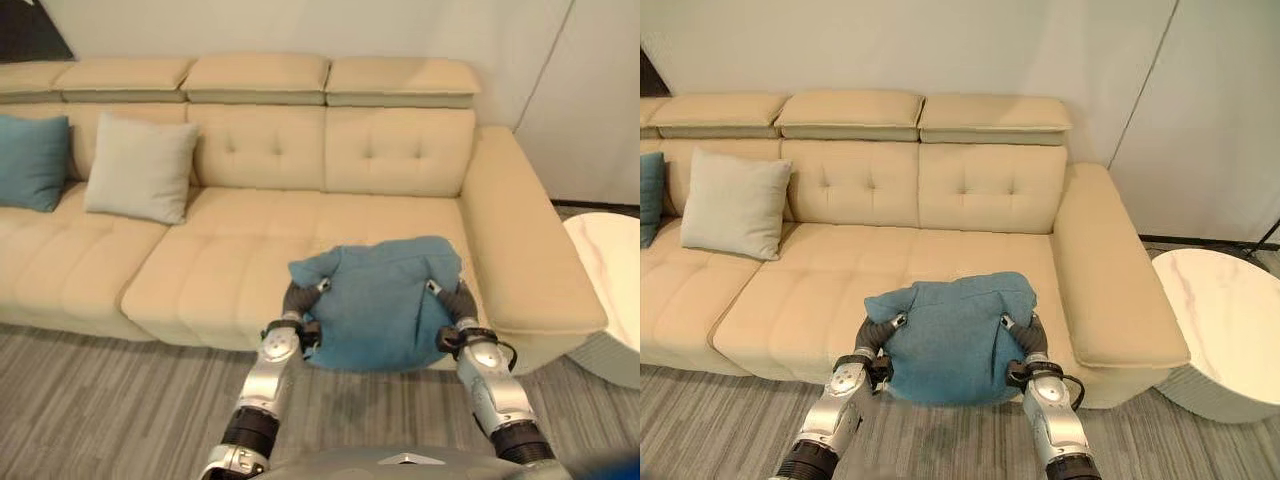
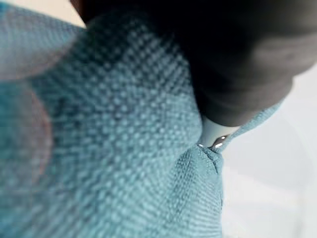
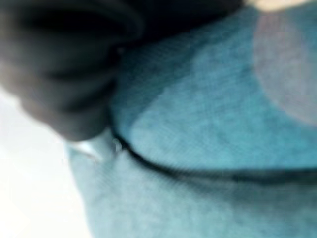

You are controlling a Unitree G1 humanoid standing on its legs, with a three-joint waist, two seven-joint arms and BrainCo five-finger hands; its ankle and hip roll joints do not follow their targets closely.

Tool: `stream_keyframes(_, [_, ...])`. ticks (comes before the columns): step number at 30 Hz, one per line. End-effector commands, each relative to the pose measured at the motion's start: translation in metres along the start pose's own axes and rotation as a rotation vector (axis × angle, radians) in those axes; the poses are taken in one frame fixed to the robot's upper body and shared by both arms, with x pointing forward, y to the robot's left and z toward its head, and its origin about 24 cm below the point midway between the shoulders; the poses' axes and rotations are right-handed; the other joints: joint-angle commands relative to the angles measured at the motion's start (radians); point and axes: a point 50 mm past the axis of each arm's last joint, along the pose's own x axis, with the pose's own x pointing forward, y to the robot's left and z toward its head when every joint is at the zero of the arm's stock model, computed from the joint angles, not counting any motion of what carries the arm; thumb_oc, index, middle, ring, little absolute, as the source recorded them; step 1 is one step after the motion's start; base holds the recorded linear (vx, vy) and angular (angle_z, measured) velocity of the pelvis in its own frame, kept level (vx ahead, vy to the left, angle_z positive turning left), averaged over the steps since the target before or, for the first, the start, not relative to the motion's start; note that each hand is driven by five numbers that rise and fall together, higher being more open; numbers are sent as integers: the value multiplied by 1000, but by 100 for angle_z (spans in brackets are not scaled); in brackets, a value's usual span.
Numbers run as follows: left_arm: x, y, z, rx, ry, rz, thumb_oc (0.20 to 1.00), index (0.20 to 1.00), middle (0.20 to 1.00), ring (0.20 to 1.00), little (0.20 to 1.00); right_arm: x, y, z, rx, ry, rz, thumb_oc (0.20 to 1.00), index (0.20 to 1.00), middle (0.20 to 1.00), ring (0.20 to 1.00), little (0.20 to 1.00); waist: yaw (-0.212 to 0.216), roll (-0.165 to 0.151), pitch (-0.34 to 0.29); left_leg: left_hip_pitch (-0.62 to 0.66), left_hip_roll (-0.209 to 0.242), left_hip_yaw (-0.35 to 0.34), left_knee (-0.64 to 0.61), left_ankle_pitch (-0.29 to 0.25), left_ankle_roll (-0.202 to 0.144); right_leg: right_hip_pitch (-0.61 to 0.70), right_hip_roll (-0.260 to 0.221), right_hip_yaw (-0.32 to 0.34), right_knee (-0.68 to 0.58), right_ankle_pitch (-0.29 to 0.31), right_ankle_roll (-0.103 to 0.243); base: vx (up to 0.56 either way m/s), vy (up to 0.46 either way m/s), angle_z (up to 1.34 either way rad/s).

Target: Pick up all the scattered cushions and arrange them neatly on the sofa.

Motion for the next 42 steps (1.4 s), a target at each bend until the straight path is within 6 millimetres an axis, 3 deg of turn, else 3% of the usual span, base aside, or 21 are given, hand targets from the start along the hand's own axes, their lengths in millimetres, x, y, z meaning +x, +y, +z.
stream_keyframes(1, [3, -67, 33, -65, -165, -222, 200, 200, 200, 200, 200, 2, 81, 65, 93, -308, 360, 200, 200, 200, 200, 200, 13, -6, -47, 92, -27, -53, -122, 32, -26, 74, -18, 125, -17, 55, 15, 225, 77, -33])
stream_keyframes(3, [3, -62, 32, -76, -174, -196, 200, 200, 200, 200, 200, 5, 85, 73, 108, -339, 380, 200, 200, 200, 200, 200, 38, -1, -35, -2, -32, -159, -223, 96, -62, 134, -12, 181, -21, 21, 15, 262, 143, -56])
stream_keyframes(9, [7, -62, 29, -47, -162, -175, 200, 200, 200, 200, 200, 10, 86, 77, 120, -342, 385, 200, 200, 200, 200, 200, 60, 29, -58, 118, -9, -155, -256, 178, -70, 183, -34, 247, -22, 7, 66, 242, 280, -67])
stream_keyframes(10, [7, -61, 29, -33, -163, -180, 200, 200, 200, 200, 200, 9, 84, 75, 132, -339, 377, 200, 200, 200, 200, 200, 56, 28, -80, 163, -27, -137, -263, 195, -50, 185, -54, 261, -23, 10, 98, 241, 336, -23])
stream_keyframes(11, [7, -61, 29, -33, -163, -180, 200, 200, 200, 200, 200, 9, 84, 75, 132, -339, 377, 200, 200, 200, 200, 200, 57, 28, -81, 163, -26, -137, -265, 196, -50, 184, -54, 262, -23, 11, 98, 307, 421, -23])
stream_keyframes(15, [13, -63, 38, -22, -175, -210, 200, 200, 200, 200, 200, 14, 81, 72, 142, -327, 366, 200, 200, 200, 200, 200, 58, 24, -120, 258, -56, -75, -293, 175, 19, 154, -97, 259, 91, -17, 183, 198, 293, -36])
stream_keyframes(17, [14, -67, 40, -34, -175, -223, 200, 200, 200, 200, 200, 17, 80, 71, 152, -316, 363, 200, 200, 200, 200, 200, 59, 25, -122, 271, -60, -67, -293, 170, 30, 138, -106, 247, 151, -4, 206, 121, 147, -38])
stream_keyframes(18, [18, -72, 47, -30, -186, -237, 200, 200, 200, 200, 200, 21, 79, 71, 141, -311, 348, 200, 200, 200, 200, 200, 53, 21, -120, 292, -71, -65, -291, 159, 47, 116, -127, 219, 214, 18, 239, 114, 101, -11])
stream_keyframes(21, [26, -74, 57, -10, -205, -224, 200, 200, 200, 200, 200, 27, 82, 73, 116, -307, 351, 200, 200, 200, 200, 200, 55, 18, -132, 321, -71, -59, -320, 151, 64, 130, -167, 166, 139, 56, 240, 112, 40, 2])
stream_keyframes(22, [34, -72, 68, 15, -226, -197, 200, 200, 200, 200, 200, 36, 87, 77, 95, -292, 359, 200, 200, 200, 200, 200, 58, 12, -141, 344, -70, -62, -341, 135, 71, 125, -201, 107, 10, 82, 229, 143, -13, 5])
stream_keyframes(25, [43, -70, 81, 37, -246, -170, 200, 200, 200, 200, 200, 45, 90, 83, 54, -284, 357, 200, 200, 200, 200, 200, 50, 13, -137, 367, -64, -73, -347, 121, 68, 44, -199, 122, -49, 131, 220, 145, -37, -12])
stream_keyframes(28, [58, -72, 97, 77, -255, -151, 200, 200, 200, 200, 200, 61, 87, 95, -5, -274, 330, 200, 200, 200, 200, 200, 42, 1, -131, 373, -72, -92, -360, 117, 63, 59, -200, 167, -98, 146, 217, 154, -67, 29])
stream_keyframes(29, [68, -72, 120, 101, -287, -117, 200, 200, 200, 200, 200, 73, 90, 114, -32, -283, 323, 200, 200, 200, 200, 200, 41, -6, -126, 363, -61, -107, -400, 130, 60, 41, -189, 163, -110, 154, 210, -64, -129, 65])
stream_keyframes(31, [77, -78, 143, 121, -315, -100, 200, 200, 200, 200, 200, 84, 97, 137, -75, -297, 331, 200, 200, 200, 200, 200, 37, -9, -117, 337, -50, -134, -431, 150, 57, 19, -175, 156, -136, 164, 198, -79, -140, 30])
stream_keyframes(32, [77, -78, 143, 121, -315, -100, 200, 200, 200, 200, 200, 84, 97, 137, -75, -298, 331, 200, 200, 200, 200, 200, 37, -9, -117, 337, -50, -134, -431, 150, 57, 19, -175, 156, -136, 164, 198, -156, -163, 9])
stream_keyframes(34, [84, -86, 189, 162, -392, -76, 200, 200, 200, 200, 200, 97, 113, 187, -105, -337, 334, 200, 200, 200, 200, 200, 37, -12, -72, 246, -35, -160, -441, 182, 47, -56, -157, 146, -136, 173, 193, -303, -176, 19])
stream_keyframes(36, [84, -89, 233, 194, -477, -42, 200, 200, 200, 200, 200, 98, 124, 235, -158, -416, 326, 200, 200, 200, 200, 200, 34, -9, -26, 151, -31, -165, -440, 211, 36, -144, -148, 144, -136, 191, 193, -406, -78, 19])
stream_keyframes(38, [81, -89, 270, 235, -551, -8, 200, 200, 200, 200, 200, 95, 131, 268, -205, -474, 320, 200, 200, 200, 200, 200, 30, -3, 0, 72, -38, -166, -442, 233, 27, -224, -138, 145, -136, 211, 189, -313, -3, 5])
stream_keyframes(39, [81, -89, 271, 235, -554, -8, 200, 200, 200, 200, 200, 94, 131, 270, -205, -477, 320, 200, 200, 200, 200, 200, 29, -2, -2, 67, -38, -166, -441, 233, 27, -229, -138, 145, -136, 212, 189, -197, 3, -8])
stream_keyframes(41, [73, -92, 309, 283, -628, 17, 200, 200, 200, 200, 200, 88, 132, 306, -248, -554, 302, 200, 200, 200, 200, 200, 21, 7, 8, -26, -53, -170, -445, 266, 12, -327, -130, 146, -136, 230, 190, -184, 31, -4])
stream_keyframes(42, [72, -92, 310, 282, -630, 16, 200, 200, 200, 200, 200, 88, 132, 307, -248, -556, 302, 200, 200, 200, 200, 200, 20, 8, 6, -30, -53, -170, -445, 267, 11, -332, -130, 146, -136, 231, 190, -122, 29, 6])
